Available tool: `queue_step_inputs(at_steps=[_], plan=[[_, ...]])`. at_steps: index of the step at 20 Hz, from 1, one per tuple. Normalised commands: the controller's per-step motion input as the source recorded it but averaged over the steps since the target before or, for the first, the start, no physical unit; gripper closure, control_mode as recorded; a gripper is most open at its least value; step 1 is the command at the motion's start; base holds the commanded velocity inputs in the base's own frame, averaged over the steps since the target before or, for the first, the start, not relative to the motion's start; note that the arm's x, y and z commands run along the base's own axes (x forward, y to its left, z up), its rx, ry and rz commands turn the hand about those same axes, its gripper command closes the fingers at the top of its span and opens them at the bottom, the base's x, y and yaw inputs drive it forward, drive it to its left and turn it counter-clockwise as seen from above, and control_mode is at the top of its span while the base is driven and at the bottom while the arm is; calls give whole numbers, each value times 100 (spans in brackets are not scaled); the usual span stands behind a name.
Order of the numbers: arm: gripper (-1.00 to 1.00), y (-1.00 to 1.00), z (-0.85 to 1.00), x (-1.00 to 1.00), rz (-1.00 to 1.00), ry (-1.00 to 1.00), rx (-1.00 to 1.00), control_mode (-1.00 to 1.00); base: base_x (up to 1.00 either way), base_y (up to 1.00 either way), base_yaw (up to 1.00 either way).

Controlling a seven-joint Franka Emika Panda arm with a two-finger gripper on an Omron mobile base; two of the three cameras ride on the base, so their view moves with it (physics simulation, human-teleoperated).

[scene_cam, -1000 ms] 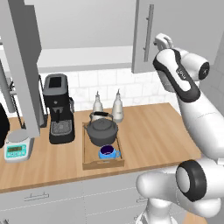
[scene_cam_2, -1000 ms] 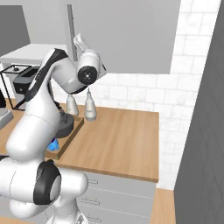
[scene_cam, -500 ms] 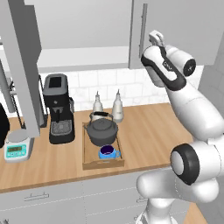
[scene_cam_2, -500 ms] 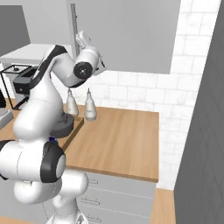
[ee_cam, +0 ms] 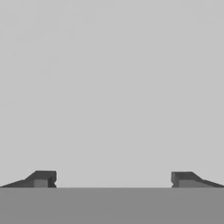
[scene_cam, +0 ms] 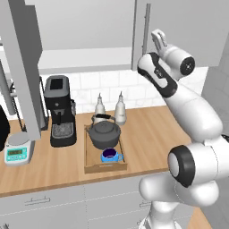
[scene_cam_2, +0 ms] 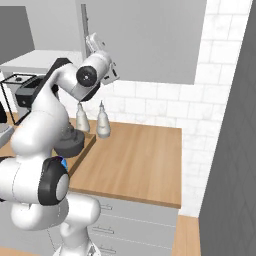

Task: Pick the kettle from the counter and place it on the tray. Then pick the mug from the cabinet and place it on the tray. Then close the cabinet doors.

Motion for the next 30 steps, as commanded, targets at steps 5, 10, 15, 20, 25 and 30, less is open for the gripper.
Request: queue_step_inputs(at_steps=[5,10,15,20,25,30], plan=[[-100,-29,-9,100,0,18,3,-100,0,0,0],[-100,-13,-38,88,-2,11,0,-100,0,0,0],[-100,-23,-28,48,-1,0,6,-100,0,0,0],[-100,-41,-1,0,0,-4,1,-100,0,0,0],[-100,-33,22,-24,-4,-9,0,-100,0,0,0],[-100,-19,49,-72,-4,1,-3,-100,0,0,0]])
